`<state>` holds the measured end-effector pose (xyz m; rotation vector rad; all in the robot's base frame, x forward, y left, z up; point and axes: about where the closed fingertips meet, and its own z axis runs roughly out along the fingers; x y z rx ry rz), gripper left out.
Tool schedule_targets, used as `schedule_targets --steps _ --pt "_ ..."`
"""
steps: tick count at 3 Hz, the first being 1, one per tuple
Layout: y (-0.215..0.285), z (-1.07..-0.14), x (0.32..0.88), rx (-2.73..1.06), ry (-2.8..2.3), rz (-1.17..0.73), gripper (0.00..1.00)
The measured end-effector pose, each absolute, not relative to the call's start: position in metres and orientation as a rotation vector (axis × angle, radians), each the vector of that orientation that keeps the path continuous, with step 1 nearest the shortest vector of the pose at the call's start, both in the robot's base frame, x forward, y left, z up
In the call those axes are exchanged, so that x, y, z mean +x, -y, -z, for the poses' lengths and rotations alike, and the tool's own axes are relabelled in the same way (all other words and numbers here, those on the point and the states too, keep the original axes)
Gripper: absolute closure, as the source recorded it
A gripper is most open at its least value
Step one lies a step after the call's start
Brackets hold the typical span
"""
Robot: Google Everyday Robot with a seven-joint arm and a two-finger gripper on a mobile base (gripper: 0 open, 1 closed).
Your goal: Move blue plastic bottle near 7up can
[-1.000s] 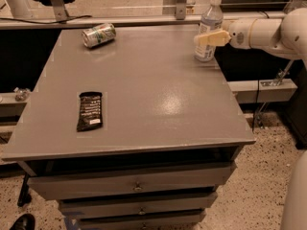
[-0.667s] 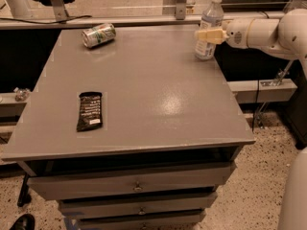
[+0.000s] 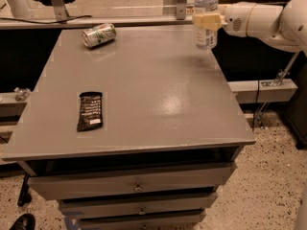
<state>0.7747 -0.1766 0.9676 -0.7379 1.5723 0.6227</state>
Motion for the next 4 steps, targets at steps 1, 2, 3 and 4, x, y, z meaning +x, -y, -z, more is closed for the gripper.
schedule_targets --steps 1,2,3,4 --pt "0.173 -0.968 0.775 -0.742 -1.569 -0.627 1.0" --pt "0.173 -0.968 0.775 -0.742 -1.569 -0.627 1.0" --pt "0.169 -0.974 0.779 -0.727 -1.539 -0.618 1.0" --pt "0.144 -0.991 0.803 -0.688 -1.447 -0.609 1.0"
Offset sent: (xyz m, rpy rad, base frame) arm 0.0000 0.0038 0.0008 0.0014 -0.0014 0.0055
